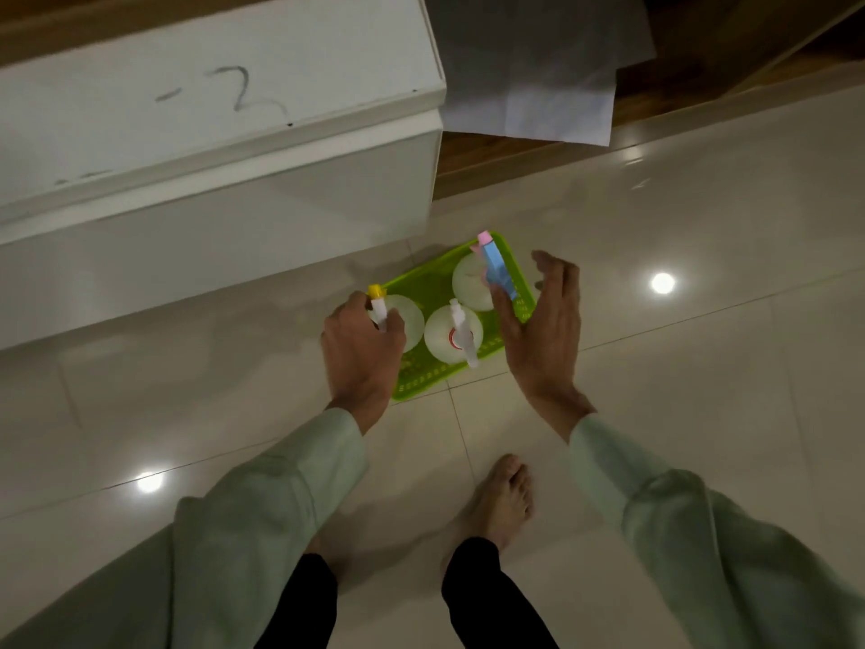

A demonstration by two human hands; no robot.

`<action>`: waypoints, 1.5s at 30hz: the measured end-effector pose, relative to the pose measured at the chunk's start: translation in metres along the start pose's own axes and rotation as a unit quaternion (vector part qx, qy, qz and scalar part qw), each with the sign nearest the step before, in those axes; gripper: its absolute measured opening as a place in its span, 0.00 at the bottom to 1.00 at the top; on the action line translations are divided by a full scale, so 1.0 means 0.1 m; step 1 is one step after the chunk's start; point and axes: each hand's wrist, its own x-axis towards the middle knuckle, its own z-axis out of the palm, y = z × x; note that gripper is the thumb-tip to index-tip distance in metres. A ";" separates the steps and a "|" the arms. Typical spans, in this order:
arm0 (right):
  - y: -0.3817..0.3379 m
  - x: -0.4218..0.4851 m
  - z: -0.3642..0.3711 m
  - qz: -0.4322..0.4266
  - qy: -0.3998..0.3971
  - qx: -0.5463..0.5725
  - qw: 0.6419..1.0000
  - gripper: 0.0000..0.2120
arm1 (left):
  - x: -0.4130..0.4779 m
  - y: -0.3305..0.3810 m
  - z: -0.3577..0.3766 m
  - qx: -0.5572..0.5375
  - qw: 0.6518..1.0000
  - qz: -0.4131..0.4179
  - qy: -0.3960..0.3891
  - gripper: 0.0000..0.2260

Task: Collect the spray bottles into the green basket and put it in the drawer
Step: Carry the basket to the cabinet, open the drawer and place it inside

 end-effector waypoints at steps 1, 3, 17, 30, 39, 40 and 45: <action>-0.01 0.09 0.02 0.005 -0.033 -0.009 0.999 0.23 | -0.01 -0.01 0.01 -0.003 1.000 -0.001 0.004 0.10; 0.00 0.23 0.08 -0.008 -0.090 -0.031 0.995 0.21 | -0.03 -0.02 0.03 -0.007 1.000 -0.002 0.012 0.10; 0.02 0.35 0.19 -0.027 -0.118 -0.064 0.991 0.08 | 0.00 -0.09 0.02 -0.016 0.999 0.001 0.043 0.14; -0.16 0.01 0.03 -0.041 0.027 -0.065 0.997 0.18 | -0.15 -0.16 -0.09 -0.026 0.998 0.005 0.064 0.22; -0.16 -0.48 0.28 -0.032 -0.136 -0.114 0.984 0.12 | -0.21 -0.19 -0.14 -0.023 0.998 -0.002 0.064 0.26; -0.15 -0.47 0.29 -0.038 -0.139 -0.118 0.983 0.11 | -0.21 -0.20 -0.14 -0.028 0.998 -0.001 0.063 0.26; -0.12 -0.43 0.28 -0.073 -0.144 -0.106 0.981 0.09 | -0.29 -0.24 -0.17 -0.037 0.998 0.000 0.048 0.23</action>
